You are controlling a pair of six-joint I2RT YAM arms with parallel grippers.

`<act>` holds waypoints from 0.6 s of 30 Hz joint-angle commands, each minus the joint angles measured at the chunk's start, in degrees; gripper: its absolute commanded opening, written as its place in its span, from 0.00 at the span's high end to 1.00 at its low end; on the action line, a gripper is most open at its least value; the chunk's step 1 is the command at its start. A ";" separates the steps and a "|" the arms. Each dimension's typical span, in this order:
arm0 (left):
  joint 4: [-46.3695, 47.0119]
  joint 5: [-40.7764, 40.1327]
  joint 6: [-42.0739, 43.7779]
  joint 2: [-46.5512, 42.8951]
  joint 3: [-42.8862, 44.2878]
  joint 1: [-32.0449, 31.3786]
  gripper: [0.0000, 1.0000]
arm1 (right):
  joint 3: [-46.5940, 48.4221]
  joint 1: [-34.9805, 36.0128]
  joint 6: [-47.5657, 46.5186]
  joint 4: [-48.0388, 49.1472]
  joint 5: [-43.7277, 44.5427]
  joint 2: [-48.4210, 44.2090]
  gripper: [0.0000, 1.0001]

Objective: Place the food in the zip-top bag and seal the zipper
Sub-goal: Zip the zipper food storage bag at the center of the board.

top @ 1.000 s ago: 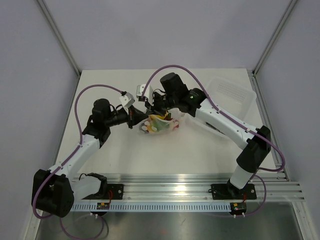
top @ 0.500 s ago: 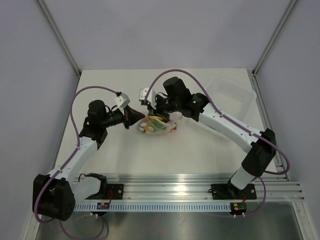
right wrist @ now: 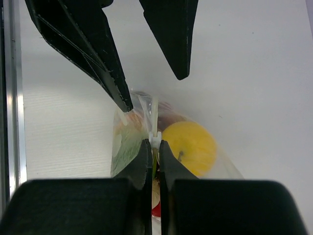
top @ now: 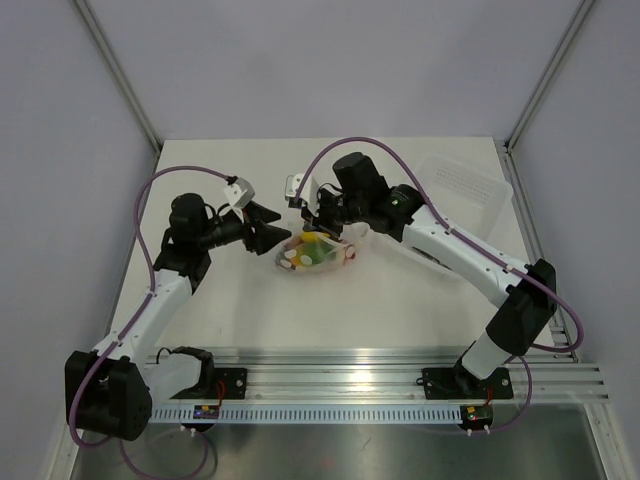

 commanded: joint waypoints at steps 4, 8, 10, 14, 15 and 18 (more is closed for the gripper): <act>2.32 2.86 -1.07 1.91 2.54 -0.86 0.41 | 3.36 -0.41 1.22 0.94 -1.59 -0.49 1.00; 3.11 3.30 -2.47 3.32 3.07 -2.18 0.44 | 4.07 -0.41 1.49 0.77 -1.94 0.13 1.00; 4.94 2.95 -2.91 3.67 2.98 -3.23 0.46 | 4.33 -0.41 1.49 0.59 -2.21 0.13 1.00; 9.52 2.60 -6.51 4.64 2.63 -4.90 0.52 | 4.24 -0.41 1.58 0.59 -2.30 0.39 1.00; 10.31 2.51 -7.13 4.64 2.54 -5.08 0.53 | 4.15 -0.41 1.58 0.68 -2.30 0.48 1.00; 12.60 2.16 -8.72 5.26 2.54 -5.52 0.67 | 3.98 -0.41 1.58 0.50 -2.38 0.48 1.00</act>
